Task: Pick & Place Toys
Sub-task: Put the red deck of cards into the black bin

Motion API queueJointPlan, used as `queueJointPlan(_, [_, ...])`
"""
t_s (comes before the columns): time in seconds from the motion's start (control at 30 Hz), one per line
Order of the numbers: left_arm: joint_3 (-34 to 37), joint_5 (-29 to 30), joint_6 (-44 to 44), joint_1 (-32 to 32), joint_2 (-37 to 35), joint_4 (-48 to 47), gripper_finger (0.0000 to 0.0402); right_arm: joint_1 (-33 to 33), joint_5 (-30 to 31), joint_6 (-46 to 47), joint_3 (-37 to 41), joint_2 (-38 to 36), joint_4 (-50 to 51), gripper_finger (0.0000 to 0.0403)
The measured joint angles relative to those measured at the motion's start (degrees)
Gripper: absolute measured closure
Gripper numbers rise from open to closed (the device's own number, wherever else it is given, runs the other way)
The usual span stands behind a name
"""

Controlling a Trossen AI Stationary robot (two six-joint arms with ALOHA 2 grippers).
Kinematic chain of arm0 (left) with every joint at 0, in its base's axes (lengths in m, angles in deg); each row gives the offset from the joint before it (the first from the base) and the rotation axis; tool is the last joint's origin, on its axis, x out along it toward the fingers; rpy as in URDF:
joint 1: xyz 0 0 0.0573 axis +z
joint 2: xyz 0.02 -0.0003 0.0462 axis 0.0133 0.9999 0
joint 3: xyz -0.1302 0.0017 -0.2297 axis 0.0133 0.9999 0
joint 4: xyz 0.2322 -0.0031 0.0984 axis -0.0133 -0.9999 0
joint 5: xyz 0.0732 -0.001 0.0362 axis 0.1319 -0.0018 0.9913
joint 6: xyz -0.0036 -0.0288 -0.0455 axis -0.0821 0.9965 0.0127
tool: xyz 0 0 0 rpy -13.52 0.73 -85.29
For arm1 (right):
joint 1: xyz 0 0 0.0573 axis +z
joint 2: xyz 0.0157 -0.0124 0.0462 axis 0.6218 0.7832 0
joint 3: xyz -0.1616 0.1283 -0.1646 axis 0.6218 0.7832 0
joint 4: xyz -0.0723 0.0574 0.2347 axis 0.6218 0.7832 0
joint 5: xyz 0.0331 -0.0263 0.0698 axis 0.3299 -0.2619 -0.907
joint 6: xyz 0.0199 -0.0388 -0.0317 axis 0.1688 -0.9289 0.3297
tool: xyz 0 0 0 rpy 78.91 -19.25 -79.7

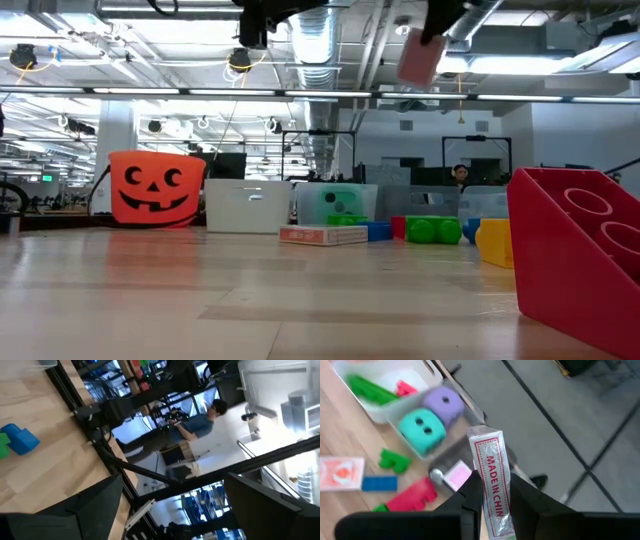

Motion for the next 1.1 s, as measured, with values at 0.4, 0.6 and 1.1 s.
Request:
queueJointPlan(0.4, [0.00,5.48,0.00,-7.90,0.00,-0.67,0.0060,-18.26,-16.04,-8.33,3.59,3.55,-7.93,0.0342])
queueJointPlan(0.6, [0.02,11.09,0.02,-11.03,0.02,-1.13,0.0060,-21.14,-21.06,-8.85,10.82,4.76,-9.61,0.0342])
queueJointPlan(1.1, [0.02,11.94,0.08,-11.59,0.02,-1.03,0.0060,-20.18,-21.65,-6.27,13.14,12.74,-9.19,0.0208])
